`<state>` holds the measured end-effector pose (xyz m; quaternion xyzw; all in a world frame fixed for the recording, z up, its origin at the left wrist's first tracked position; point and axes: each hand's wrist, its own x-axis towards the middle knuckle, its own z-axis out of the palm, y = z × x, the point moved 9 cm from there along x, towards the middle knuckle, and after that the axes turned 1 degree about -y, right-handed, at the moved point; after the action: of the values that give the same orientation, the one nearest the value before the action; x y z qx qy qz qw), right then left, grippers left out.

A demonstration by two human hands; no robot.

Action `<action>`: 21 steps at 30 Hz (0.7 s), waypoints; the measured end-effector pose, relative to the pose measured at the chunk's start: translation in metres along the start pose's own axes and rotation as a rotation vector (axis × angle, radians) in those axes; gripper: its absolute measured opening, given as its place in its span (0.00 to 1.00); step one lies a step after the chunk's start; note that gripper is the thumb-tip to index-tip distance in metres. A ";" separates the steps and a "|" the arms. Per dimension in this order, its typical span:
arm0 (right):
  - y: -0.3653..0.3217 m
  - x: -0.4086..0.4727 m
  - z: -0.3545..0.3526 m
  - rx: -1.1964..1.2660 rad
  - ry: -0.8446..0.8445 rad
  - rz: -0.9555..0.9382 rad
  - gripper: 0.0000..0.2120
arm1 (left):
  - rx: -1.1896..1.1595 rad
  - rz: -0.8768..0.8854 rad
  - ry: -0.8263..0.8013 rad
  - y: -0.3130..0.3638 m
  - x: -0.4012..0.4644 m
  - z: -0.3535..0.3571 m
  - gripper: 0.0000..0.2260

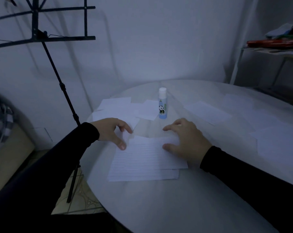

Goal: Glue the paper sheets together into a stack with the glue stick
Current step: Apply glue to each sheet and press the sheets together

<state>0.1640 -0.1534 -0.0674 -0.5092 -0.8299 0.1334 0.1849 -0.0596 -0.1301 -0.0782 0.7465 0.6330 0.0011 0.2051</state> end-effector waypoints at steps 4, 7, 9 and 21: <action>-0.029 -0.009 0.020 -0.090 -0.136 -0.143 0.23 | -0.040 -0.005 0.029 0.001 -0.001 -0.005 0.28; -0.039 -0.005 0.029 -0.093 -0.179 -0.167 0.25 | -0.020 -0.084 0.189 -0.010 -0.001 -0.020 0.28; -0.046 0.000 0.035 -0.070 -0.204 -0.168 0.27 | 0.016 -0.164 0.274 -0.016 0.002 -0.024 0.28; -0.048 0.004 0.044 -0.023 -0.207 -0.148 0.29 | 0.007 -0.230 0.244 -0.018 0.016 -0.011 0.27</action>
<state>0.1049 -0.1726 -0.0865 -0.4323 -0.8813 0.1619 0.1015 -0.0759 -0.1101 -0.0780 0.6640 0.7346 0.0663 0.1229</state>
